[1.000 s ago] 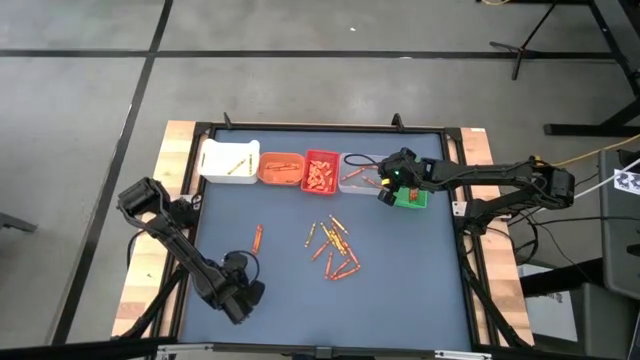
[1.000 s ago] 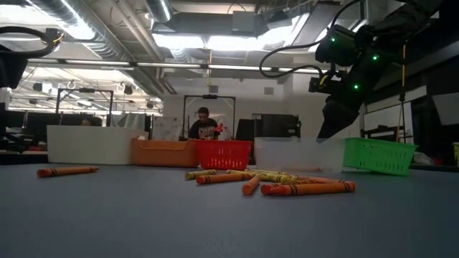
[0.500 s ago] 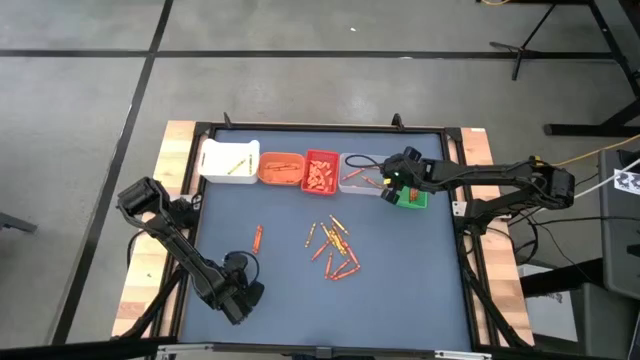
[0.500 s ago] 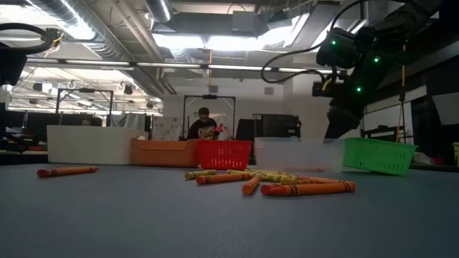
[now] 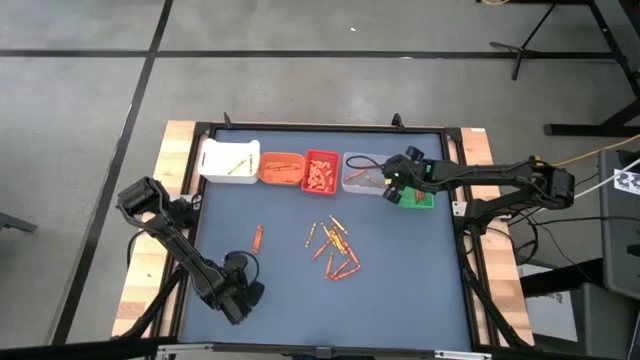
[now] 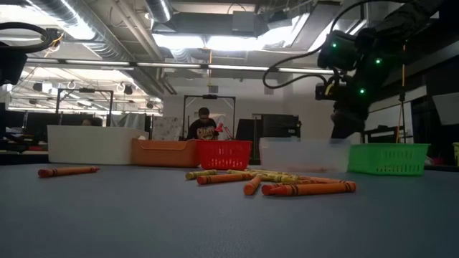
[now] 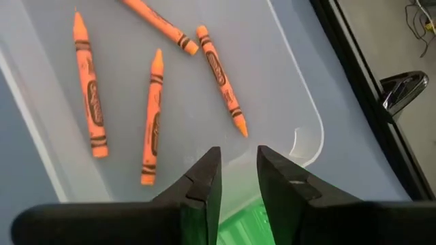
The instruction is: Sort crayons
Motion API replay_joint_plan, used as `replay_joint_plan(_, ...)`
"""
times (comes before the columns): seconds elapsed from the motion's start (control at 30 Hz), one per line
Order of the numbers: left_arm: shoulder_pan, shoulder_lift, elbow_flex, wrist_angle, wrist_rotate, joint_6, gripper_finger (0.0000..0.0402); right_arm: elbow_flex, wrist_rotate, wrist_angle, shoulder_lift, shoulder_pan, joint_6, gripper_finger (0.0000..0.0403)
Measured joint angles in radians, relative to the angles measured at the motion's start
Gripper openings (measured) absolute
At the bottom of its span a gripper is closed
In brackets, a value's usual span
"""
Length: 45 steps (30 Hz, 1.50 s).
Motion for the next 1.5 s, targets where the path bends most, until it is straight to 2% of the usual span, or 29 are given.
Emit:
replay_joint_plan(0.2,0.002,-0.042,-0.006,0.006,-0.014,0.000,0.0008,0.000,-0.003,0.062,0.000,0.000,0.000,0.0095)
replay_joint_plan(0.33,0.009,-0.067,-0.006,0.012,-0.115,0.000,0.0008,0.000,-0.015,0.101,0.000,0.000,0.000,0.0095)
replay_joint_plan(0.53,0.042,-0.072,-0.004,0.014,-0.246,0.001,0.0008,0.000,-0.130,0.125,0.000,0.000,0.000,0.0095)
replay_joint_plan(0.67,0.083,-0.074,-0.003,0.014,-0.306,0.046,0.0008,0.000,-0.254,0.157,0.000,0.000,0.000,0.0095)
replay_joint_plan(0.87,0.179,-0.111,-0.002,0.008,-0.324,0.245,0.0008,0.000,-0.487,0.235,0.000,0.001,0.001,0.0095)
replay_joint_plan(1.03,0.269,-0.195,-0.001,-0.004,-0.323,0.498,0.0008,0.000,-0.604,0.284,0.000,0.001,0.014,0.0095)
replay_joint_plan(1.23,0.396,-0.346,-0.001,-0.103,-0.327,0.766,0.0008,0.000,-0.614,0.291,0.000,0.001,0.035,0.0095)
replay_joint_plan(1.5,0.621,-0.552,0.000,-0.325,-0.375,0.979,0.0008,0.000,-0.615,0.290,0.000,0.001,0.083,0.0095)
